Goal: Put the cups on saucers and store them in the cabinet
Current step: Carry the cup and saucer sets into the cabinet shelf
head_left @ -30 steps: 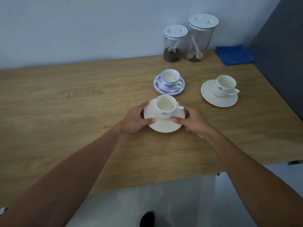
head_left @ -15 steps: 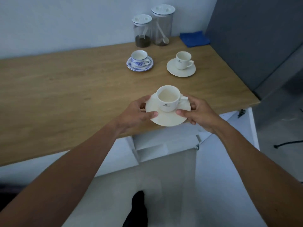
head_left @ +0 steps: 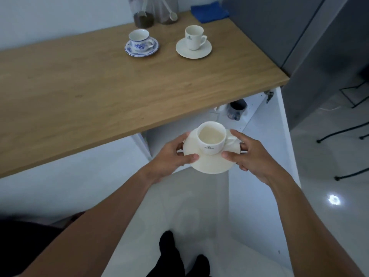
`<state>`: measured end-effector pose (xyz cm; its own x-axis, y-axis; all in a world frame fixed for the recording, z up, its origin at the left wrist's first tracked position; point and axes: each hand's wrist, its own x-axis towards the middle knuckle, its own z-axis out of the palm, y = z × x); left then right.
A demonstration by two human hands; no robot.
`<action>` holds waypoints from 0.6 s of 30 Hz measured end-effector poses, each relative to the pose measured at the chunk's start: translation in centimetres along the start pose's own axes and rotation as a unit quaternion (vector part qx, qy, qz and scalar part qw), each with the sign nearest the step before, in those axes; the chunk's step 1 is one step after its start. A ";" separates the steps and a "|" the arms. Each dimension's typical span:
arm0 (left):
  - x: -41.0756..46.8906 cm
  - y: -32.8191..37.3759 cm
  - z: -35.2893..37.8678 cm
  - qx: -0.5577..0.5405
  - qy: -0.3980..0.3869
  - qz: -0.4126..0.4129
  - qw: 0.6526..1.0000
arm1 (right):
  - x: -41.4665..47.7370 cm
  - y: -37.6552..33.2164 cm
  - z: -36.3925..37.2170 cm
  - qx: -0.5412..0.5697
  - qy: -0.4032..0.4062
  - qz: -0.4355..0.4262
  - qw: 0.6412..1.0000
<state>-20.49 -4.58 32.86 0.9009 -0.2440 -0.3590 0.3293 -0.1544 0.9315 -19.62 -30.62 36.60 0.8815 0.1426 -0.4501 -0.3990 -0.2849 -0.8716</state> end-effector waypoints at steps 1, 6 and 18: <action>0.5 -1.2 0.1 0.000 -0.002 -0.008 1.000 | 0.5 1.1 0.3 0.004 0.003 0.007 1.000; 4.2 -7.4 -0.5 -0.008 0.026 -0.030 0.999 | 5.7 7.0 2.9 0.027 0.012 0.018 0.999; 20.4 -20.7 -5.0 0.064 0.143 0.027 0.987 | 27.3 17.0 6.5 -0.025 -0.029 -0.080 0.996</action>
<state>-7.53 -1.57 6.60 0.9653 0.0213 -0.2603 0.2561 -0.2723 0.9275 -3.95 -25.37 8.24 0.9163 0.2431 -0.3182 -0.2408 -0.3004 -0.9229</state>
